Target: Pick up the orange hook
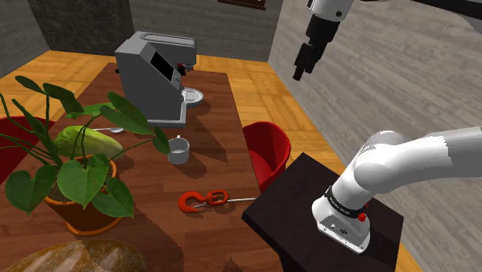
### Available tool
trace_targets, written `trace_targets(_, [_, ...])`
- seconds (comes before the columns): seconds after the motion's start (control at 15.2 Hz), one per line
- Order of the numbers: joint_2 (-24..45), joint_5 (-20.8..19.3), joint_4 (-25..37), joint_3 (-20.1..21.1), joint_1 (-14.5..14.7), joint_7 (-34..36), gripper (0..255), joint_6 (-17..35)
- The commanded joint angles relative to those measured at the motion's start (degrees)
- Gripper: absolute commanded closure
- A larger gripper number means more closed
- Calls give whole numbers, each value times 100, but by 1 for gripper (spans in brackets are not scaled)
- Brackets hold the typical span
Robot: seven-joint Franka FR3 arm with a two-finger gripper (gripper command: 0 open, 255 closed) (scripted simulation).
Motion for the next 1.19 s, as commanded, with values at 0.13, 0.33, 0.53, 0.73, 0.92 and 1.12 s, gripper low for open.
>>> trace_targets(0.13, [128, 40, -214, 122, 96, -12, 0, 313])
trace_targets(0.33, [366, 95, -496, 309, 239, -27, 0, 788])
trace_targets(0.53, [658, 139, -730, 500, 379, -37, 0, 1269])
trace_targets(0.73, [1005, 168, -915, 698, 511, -38, 0, 1754])
trace_targets(0.92, [1405, 172, -1050, 899, 633, -27, 0, 2239])
trace_targets(1.12, [1856, 144, -1133, 1107, 741, 2, 0, 2720])
